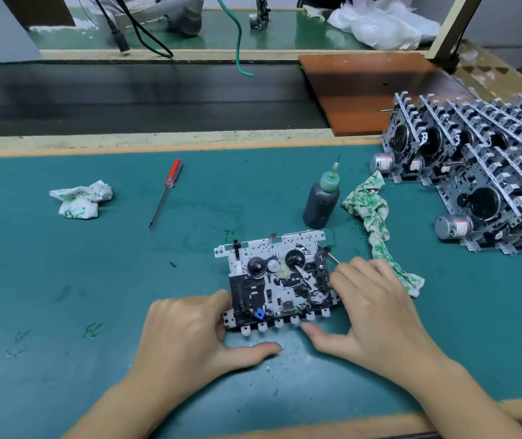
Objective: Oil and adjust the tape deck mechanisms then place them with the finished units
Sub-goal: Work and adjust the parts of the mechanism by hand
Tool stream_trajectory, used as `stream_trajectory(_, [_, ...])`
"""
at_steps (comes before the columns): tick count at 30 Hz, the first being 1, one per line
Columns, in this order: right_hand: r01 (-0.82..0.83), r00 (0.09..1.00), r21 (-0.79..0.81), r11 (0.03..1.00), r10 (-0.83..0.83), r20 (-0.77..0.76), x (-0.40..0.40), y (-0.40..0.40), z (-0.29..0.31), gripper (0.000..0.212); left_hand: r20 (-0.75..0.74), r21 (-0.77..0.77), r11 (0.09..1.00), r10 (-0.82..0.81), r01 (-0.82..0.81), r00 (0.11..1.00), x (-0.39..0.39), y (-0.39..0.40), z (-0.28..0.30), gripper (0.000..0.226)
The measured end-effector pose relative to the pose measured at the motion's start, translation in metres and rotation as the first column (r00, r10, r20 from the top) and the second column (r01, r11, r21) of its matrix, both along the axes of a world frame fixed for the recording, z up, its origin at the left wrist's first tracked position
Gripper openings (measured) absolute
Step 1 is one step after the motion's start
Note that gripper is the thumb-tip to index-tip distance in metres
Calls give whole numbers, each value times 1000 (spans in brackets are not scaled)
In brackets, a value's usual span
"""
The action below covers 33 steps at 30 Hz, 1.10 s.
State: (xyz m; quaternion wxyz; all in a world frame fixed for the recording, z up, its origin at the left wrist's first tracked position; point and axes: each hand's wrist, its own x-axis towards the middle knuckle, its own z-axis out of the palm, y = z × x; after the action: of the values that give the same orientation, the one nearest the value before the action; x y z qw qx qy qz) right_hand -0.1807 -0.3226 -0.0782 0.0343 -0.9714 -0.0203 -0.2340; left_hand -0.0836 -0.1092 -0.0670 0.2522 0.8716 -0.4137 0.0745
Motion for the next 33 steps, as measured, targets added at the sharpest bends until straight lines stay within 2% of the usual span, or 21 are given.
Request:
stream_trajectory(6, [-29, 1000, 48, 998, 29, -5, -1, -5, -1, 56, 16, -22, 1000, 1, -1, 1000, -3, -2, -2, 62])
stream_trajectory(11, [48, 996, 6, 999, -48, 77, -1, -1, -4, 63, 42, -23, 997, -68, 69, 997, -4, -1, -3, 59])
stream_trajectory(16, [-98, 995, 7, 995, 97, 20, -6, -10, -1, 53, 12, 40, 998, 55, -56, 998, -5, -2, -5, 60])
stream_trajectory(20, [-99, 994, -19, 995, 100, 37, -6, -11, -1, 52, 4, 5, 999, 35, -35, 999, -4, -2, -4, 61])
stream_trajectory(22, [-70, 997, 18, 997, 69, 37, -6, -9, -2, 57, 17, -1, 1000, -2, 2, 1000, -5, -1, -5, 60])
stream_trajectory(26, [13, 995, 14, 1000, -14, 96, -6, -6, -4, 61, 79, 36, 983, -181, 179, 980, -3, 4, -8, 57])
stream_trajectory(29, [-73, 996, 30, 997, 72, 45, -6, -11, -2, 57, 63, 47, 990, -133, 130, 989, -2, 4, -6, 51])
stream_trajectory(33, [-125, 991, -47, 991, 127, 47, -5, -15, -3, 52, 38, 44, 993, -110, 108, 993, 2, 6, -6, 52])
